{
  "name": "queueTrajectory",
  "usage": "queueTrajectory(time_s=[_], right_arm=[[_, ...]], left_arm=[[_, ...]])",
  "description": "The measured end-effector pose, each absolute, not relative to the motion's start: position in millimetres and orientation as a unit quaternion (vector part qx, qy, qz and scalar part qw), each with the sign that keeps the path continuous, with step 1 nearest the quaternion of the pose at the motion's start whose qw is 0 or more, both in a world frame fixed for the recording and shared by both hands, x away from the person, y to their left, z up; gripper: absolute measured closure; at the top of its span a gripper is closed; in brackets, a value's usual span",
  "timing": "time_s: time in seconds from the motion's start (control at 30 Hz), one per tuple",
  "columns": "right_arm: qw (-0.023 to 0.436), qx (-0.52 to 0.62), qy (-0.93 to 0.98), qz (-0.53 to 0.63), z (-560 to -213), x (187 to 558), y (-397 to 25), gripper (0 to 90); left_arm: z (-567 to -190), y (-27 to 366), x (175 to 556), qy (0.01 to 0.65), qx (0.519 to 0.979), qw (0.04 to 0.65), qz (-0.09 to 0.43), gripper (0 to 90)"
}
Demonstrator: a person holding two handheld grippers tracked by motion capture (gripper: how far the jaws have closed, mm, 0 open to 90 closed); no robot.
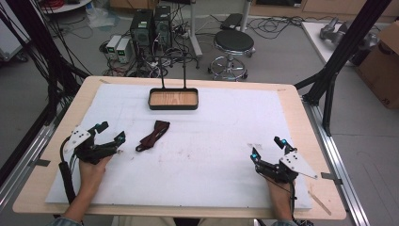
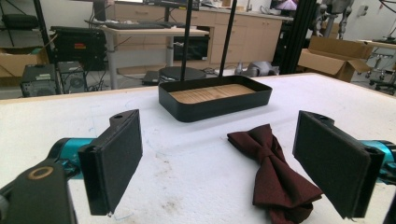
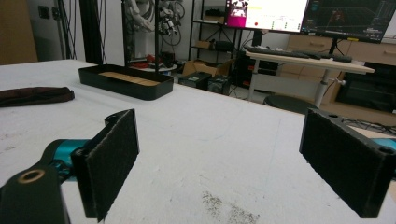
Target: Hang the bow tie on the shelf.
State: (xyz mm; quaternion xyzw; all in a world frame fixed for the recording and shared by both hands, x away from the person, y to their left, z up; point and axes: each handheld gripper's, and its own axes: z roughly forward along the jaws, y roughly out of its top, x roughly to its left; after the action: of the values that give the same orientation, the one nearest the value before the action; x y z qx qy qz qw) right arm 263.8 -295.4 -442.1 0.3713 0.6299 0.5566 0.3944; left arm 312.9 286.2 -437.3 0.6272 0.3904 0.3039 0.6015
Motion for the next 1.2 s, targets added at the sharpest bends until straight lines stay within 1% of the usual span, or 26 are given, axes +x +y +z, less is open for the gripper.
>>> queueTrajectory(time_s=[1.2], right_arm=[[0.396, 0.365, 0.636, 0.552, -442.4, 262.8, -293.8, 11.1]], left_arm=[[-437.8, 282.4, 315.0, 0.388, 0.634, 0.6, 0.296, 16.4]])
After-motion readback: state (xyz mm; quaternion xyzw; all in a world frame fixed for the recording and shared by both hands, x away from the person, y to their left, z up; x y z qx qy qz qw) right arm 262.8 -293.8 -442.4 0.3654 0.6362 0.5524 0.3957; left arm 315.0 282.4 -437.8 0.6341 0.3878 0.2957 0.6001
